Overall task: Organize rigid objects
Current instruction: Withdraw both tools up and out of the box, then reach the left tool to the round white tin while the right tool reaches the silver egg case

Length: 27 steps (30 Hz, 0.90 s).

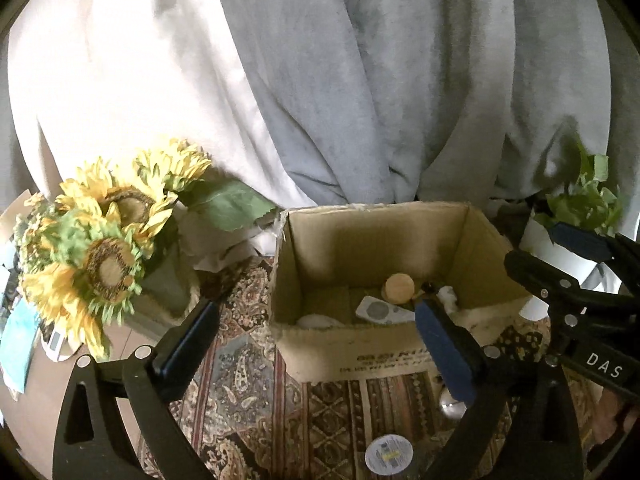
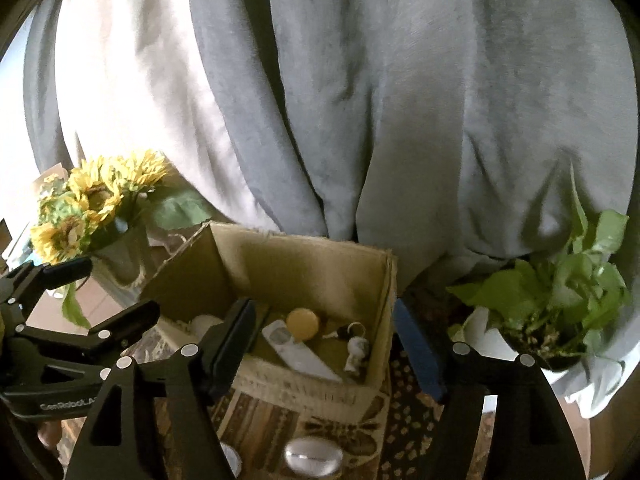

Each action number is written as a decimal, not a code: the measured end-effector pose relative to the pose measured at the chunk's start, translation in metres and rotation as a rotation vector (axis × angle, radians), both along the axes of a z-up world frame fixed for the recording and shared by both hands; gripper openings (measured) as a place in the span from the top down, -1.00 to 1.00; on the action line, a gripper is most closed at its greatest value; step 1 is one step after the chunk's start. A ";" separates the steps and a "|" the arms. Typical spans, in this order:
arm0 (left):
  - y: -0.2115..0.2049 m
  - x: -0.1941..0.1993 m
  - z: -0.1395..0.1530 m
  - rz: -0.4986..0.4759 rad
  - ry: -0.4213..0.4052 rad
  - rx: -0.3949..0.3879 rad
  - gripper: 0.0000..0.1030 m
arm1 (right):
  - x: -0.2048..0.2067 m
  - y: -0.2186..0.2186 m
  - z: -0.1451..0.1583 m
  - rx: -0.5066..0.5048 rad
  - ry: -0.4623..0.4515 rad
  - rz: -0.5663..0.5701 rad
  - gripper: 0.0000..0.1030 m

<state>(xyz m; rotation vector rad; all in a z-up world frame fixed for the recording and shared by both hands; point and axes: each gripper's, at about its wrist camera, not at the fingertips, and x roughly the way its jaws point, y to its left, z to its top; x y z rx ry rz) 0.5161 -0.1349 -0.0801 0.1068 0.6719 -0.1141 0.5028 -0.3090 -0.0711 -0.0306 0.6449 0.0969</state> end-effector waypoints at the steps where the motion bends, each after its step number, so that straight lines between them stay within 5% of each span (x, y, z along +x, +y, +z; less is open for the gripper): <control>1: 0.000 -0.003 -0.001 0.000 -0.002 -0.002 -0.97 | -0.004 0.000 0.000 -0.001 0.000 0.001 -0.43; 27: -0.005 -0.048 -0.047 -0.029 0.081 -0.002 -0.99 | -0.053 0.006 -0.038 0.003 0.077 0.058 -0.45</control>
